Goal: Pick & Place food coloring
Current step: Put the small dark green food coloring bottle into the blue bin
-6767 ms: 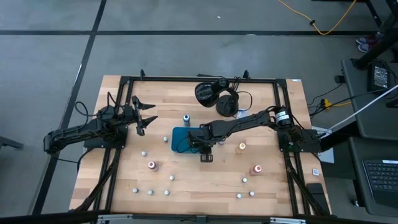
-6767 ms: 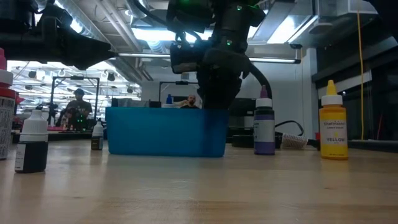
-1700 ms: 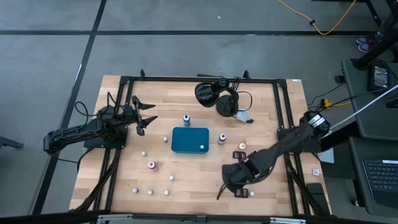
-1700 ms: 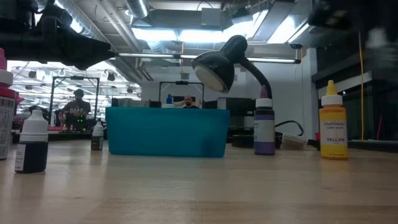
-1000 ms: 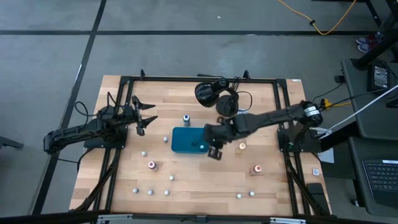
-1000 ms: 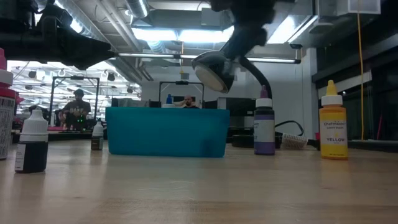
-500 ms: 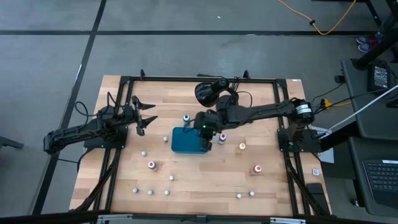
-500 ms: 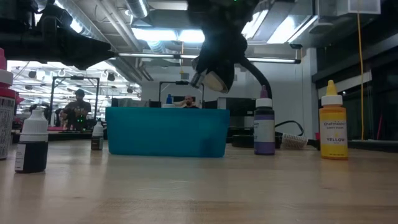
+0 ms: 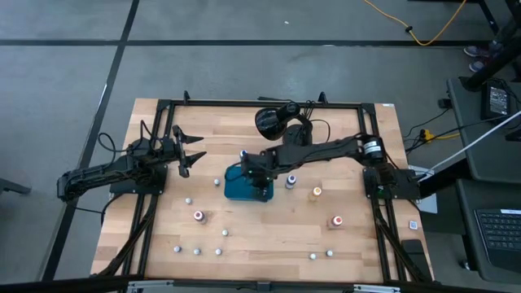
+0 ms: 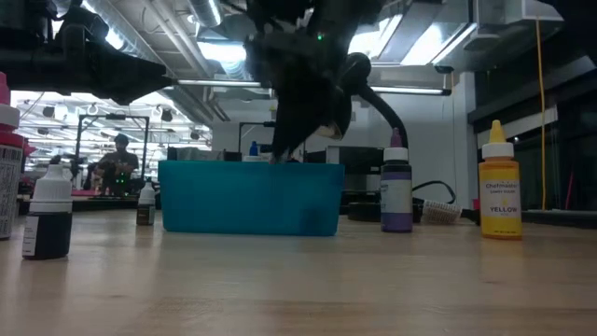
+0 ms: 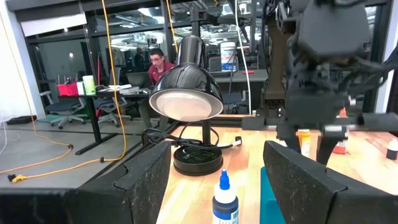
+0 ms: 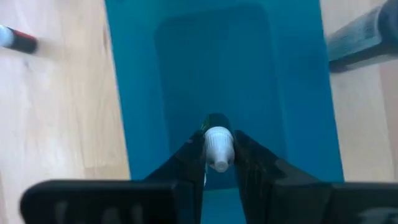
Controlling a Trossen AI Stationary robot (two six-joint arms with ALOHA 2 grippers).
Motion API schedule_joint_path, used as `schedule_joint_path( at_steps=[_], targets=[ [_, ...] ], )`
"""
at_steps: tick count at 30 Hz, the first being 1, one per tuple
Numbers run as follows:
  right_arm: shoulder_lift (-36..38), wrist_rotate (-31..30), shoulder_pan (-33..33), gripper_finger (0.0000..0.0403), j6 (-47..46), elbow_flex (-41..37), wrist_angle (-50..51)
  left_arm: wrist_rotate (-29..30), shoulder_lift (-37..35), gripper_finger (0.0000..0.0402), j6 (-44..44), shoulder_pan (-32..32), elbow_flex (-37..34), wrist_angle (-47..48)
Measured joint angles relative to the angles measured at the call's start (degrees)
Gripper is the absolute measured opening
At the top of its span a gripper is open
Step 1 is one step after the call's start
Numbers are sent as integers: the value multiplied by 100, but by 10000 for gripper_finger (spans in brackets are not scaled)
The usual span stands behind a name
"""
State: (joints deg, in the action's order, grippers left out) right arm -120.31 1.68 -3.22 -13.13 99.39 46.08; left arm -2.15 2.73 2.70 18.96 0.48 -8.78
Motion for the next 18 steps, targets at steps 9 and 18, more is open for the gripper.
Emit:
schedule_joint_path(
  at_steps=[9,18],
  targets=[
    [-312,85,-171,76,-9,0,56,0,0,251,0,0,-1,-1],
    [-360,117,-299,78,-2,0,81,0,0,251,0,0,-1,-1]
  ],
)
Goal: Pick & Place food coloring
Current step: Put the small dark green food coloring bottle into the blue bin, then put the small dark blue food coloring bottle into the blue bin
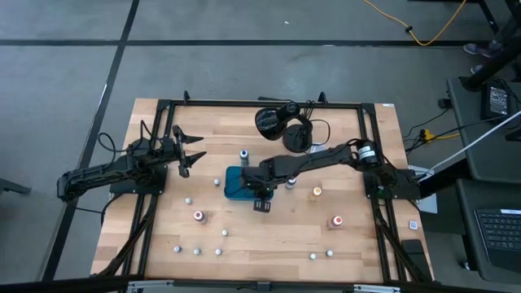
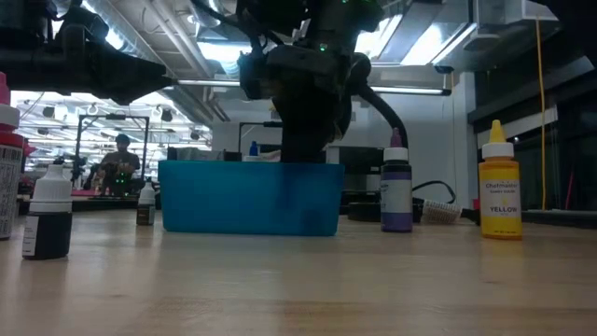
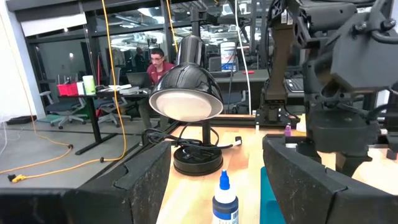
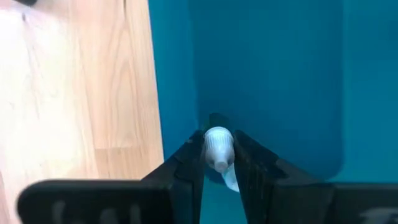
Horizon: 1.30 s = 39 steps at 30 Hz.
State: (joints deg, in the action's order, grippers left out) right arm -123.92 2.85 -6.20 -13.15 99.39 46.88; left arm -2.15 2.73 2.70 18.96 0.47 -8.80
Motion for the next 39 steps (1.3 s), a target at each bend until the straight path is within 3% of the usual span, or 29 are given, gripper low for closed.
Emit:
schedule_joint_path(
  at_steps=[22,33,39],
  targets=[
    [-79,173,1,82,184,-4,86,0,1,251,-1,1,1,0],
    [-79,130,18,141,173,-4,95,0,0,251,-1,2,0,0],
    [-58,123,73,151,225,-5,140,0,1,251,0,0,0,0]
  ],
)
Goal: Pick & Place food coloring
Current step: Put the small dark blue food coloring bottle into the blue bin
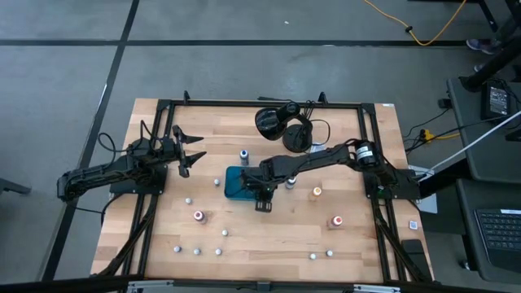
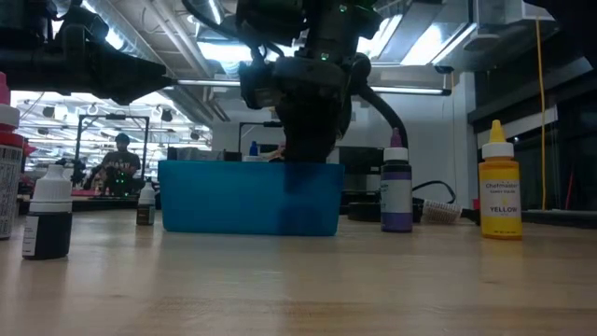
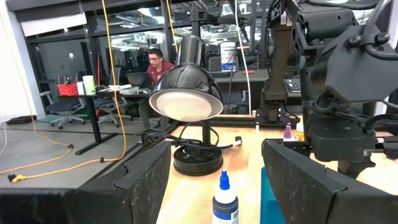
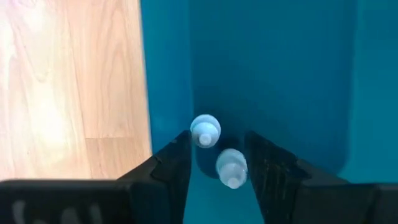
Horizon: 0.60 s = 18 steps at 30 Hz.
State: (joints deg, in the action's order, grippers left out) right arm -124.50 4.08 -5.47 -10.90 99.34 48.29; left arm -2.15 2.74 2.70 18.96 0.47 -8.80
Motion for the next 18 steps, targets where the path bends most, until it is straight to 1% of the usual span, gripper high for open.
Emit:
schedule_joint_path(
  at_steps=[6,11,18],
  targets=[
    [291,-16,109,151,210,-1,51,1,-1,251,-1,1,0,0],
    [565,-142,122,151,374,-1,24,1,-2,251,-1,1,0,0],
    [829,-142,87,151,412,-1,43,1,-1,251,-1,0,0,0]
  ],
)
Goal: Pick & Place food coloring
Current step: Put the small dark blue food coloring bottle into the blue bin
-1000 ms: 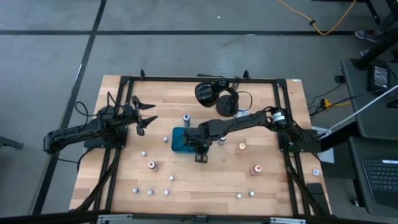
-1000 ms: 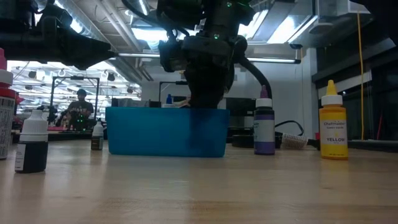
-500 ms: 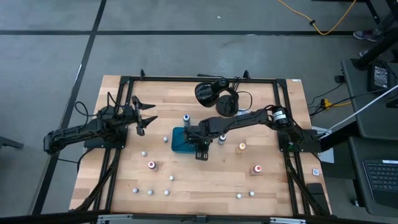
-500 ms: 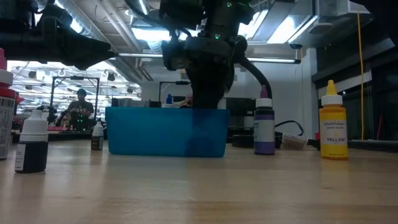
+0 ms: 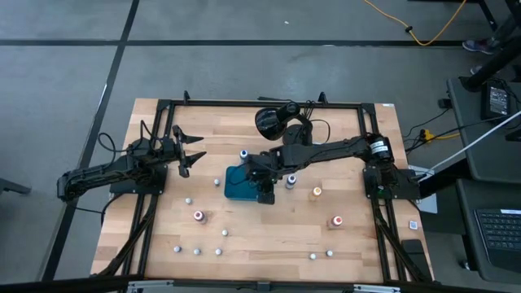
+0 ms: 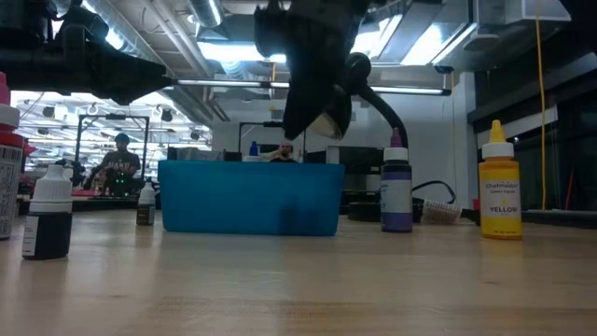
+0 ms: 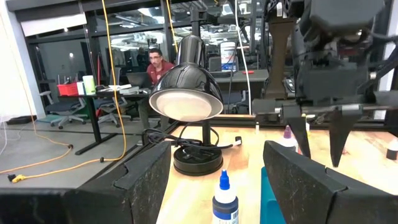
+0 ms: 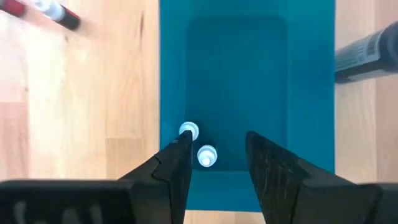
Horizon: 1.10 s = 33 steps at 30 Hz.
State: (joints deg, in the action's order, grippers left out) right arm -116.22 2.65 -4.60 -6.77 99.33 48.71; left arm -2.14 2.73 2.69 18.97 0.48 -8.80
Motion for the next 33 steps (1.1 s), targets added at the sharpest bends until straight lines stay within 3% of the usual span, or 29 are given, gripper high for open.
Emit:
schedule_joint_path(
  at_steps=[14,23,28,33],
  targets=[
    [720,153,-671,151,-200,0,516,-1,-1,251,1,0,2,0],
    [913,420,-1619,151,-679,2,1518,-1,0,251,0,1,-1,0],
    [913,51,-2333,163,-1305,-6,2128,0,0,251,0,-1,1,0],
    [914,-309,-3002,200,-1963,-31,2431,-1,0,251,-1,1,0,0]
  ],
)
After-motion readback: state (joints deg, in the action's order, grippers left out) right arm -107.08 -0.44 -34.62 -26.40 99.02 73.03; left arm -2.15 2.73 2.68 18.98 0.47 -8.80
